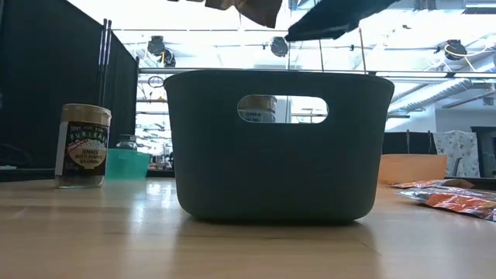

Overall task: Sort spices by type
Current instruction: Put the orange seasoning bag into the orange bin

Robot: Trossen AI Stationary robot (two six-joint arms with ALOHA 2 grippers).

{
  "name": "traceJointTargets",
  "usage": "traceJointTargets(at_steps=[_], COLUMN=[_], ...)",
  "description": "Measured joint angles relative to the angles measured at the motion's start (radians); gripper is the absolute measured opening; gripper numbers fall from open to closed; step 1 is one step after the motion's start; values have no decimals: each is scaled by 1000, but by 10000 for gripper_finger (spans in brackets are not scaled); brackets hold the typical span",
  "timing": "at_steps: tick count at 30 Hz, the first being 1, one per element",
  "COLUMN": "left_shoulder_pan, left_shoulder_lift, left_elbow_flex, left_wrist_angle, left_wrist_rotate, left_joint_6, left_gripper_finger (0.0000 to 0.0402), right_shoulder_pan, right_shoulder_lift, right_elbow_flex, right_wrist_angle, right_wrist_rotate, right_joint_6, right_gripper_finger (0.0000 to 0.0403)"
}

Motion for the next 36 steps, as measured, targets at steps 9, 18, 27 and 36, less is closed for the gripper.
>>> traceJointTargets(at_steps=[9, 18, 27, 36], left_shoulder_pan=[26, 67, 68, 68], left_shoulder_lift=[48, 51, 63, 65], left_elbow_flex=[-37, -37, -37, -37], left_wrist_angle=[71, 105, 163, 162], left_wrist_rotate=[201, 198, 199, 193], left_joint_6=[83, 76, 68, 30], left_gripper_finger=[24, 24, 29, 35], right_shoulder_pan=[58, 72, 51, 50], right_shoulder_lift=[-21, -20, 63, 81], right_elbow_flex=[0, 0, 1, 1], right_wrist_angle=[40, 48, 188, 213], right_wrist_rotate=[-80, -206, -210, -211], right_joint_6=[43, 101, 55, 5], right_gripper_finger=[249, 249, 247, 93])
